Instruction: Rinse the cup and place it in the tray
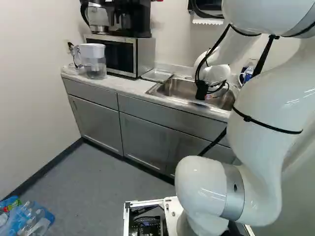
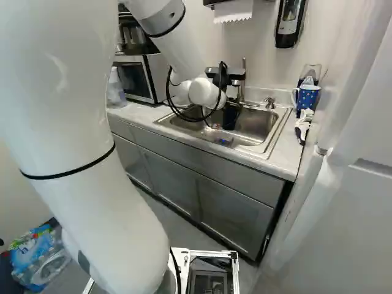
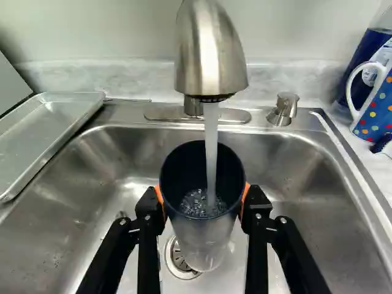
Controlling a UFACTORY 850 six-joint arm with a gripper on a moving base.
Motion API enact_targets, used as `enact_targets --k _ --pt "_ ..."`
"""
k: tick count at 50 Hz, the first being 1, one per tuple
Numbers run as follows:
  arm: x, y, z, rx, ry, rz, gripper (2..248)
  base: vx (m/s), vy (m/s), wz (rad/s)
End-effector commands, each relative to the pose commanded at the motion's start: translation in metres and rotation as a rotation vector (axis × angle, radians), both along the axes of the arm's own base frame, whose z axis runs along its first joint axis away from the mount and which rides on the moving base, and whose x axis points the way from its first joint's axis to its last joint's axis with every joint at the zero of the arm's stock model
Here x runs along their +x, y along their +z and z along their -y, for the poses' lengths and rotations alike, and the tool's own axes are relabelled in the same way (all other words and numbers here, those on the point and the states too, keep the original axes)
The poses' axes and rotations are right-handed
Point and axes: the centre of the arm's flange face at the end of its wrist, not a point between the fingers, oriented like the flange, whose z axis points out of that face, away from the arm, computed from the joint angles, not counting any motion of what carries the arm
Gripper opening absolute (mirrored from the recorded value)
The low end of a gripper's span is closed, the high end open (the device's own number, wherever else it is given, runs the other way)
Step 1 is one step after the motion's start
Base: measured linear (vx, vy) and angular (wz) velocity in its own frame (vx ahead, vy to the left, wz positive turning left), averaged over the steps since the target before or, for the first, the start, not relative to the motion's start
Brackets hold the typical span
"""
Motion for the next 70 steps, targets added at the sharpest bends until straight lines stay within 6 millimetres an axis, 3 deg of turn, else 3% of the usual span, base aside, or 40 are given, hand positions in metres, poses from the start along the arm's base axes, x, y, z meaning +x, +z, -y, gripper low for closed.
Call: enact_targets --k 70 --pt "0.0 0.0 0.0 0.0 0.0 0.0 125 0.0 0.0 0.0"
